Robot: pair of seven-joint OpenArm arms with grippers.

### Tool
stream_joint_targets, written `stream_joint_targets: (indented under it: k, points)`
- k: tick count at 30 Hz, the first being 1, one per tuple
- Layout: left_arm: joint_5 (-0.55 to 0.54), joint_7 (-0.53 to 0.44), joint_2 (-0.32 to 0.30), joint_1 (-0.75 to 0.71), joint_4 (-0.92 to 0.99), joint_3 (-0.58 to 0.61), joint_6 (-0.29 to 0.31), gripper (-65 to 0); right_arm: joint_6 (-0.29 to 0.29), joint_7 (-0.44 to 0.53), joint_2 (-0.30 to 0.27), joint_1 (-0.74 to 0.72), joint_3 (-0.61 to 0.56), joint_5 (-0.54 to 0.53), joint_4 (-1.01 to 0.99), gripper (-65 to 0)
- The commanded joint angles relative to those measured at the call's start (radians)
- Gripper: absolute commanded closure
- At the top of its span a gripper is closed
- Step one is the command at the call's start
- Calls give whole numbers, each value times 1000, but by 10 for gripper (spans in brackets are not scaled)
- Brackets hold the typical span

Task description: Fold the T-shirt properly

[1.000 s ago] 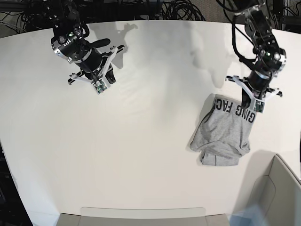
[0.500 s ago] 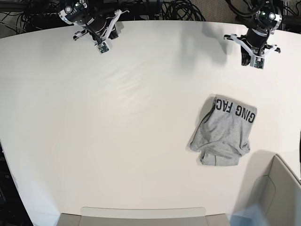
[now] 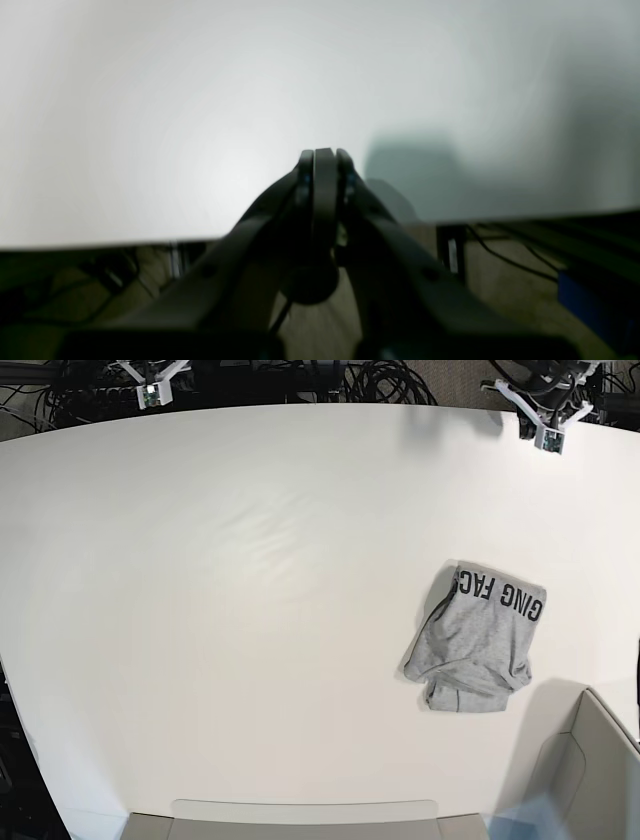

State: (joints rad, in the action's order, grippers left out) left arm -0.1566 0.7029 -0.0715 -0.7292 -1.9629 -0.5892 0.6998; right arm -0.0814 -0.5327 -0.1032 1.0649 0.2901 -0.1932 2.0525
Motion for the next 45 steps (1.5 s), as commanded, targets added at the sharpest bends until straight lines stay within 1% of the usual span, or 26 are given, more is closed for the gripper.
stream_joint_targets:
  k: [1,5,7,8,9,11,13,14,16,18,20,23,25,27,29,31,32,33,35,38,39,41,42,43,44,45]
  points:
    - [-4,-16,14,-23,-5,-7,-2,0,-4,10,6,16,19,1,12,0]
    - [-4,-16,71,-73,40,-21,-2,0,-5,9,-5,48,25,5,-17,0]
    - [-4,-16,81,-92,76,-27,-2,0,-7,9,-25,54,22,5,-49,0]
    - [-4,-18,81,-100,106,-27,-2,0,-22,9,-28,54,22,5,-79,0]
    - [-4,-19,81,-100,135,-27,-2,0,-50,9,-28,48,22,5,-109,0]
    - [-4,-42,81,-102,208,-27,-2,0,-131,18,-26,27,30,5,-192,0]
    - [-4,-122,85,-105,297,-21,-2,0,-211,18,-25,-10,34,5,-283,0]
    - [-4,-159,88,-108,340,-19,-2,0,-237,19,-26,-22,34,5,-323,0]
    - [-2,-239,97,-108,435,-18,-2,0,-266,47,-30,-53,34,7,-405,0]
    - [36,-297,97,-100,532,-18,-2,0,-268,113,-28,-76,34,31,-487,0]
    - [105,-355,103,-74,635,-21,-2,0,-268,182,-22,-111,33,88,-576,0]
    - [190,-455,121,-8,785,-27,-2,0,-271,230,-20,-176,33,153,-712,0]
    - [233,-527,123,21,899,-27,-2,0,-272,259,-20,-223,34,173,-809,0]
    - [252,-590,121,55,1025,-27,-2,0,-272,308,-28,-262,34,183,-907,0]
    - [263,-632,115,99,1140,-27,-2,0,-272,356,-31,-298,34,188,-998,0]
    - [279,-673,89,156,1275,-25,-2,0,-272,400,-40,-341,34,189,-1102,0]
    - [285,-690,75,185,1342,-21,-12,0,-272,418,-54,-366,33,189,-1150,0]
    - [294,-714,55,222,1427,-19,-39,0,-272,443,-65,-395,33,189,-1216,0]
    - [315,-768,20,291,1583,-19,-76,0,-272,491,-82,-452,33,189,-1335,0]
    - [360,-902,-41,395,1846,-19,-147,0,-272,610,-126,-565,25,189,-1585,0]
    - [374,-943,-60,429,1928,-19,-188,0,-272,653,-140,-613,25,197,-1690,0]
    - [404,-995,-93,481,1963,-18,-268,0,-268,734,-168,-707,24,232,-1871,0]
    - [420,-1000,-104,501,1963,-18,-300,0,-266,768,-177,-742,24,251,-1946,0]
    - [437,-994,-112,521,1963,-18,-343,0,-265,802,-186,-782,28,268,-2021,0]
    - [452,-981,-115,535,1963,-18,-375,0,-258,820,-192,-808,28,274,-2053,0]
    - [477,-960,-118,546,1963,-18,-411,0,-232,837,-198,-836,27,283,-2053,0]
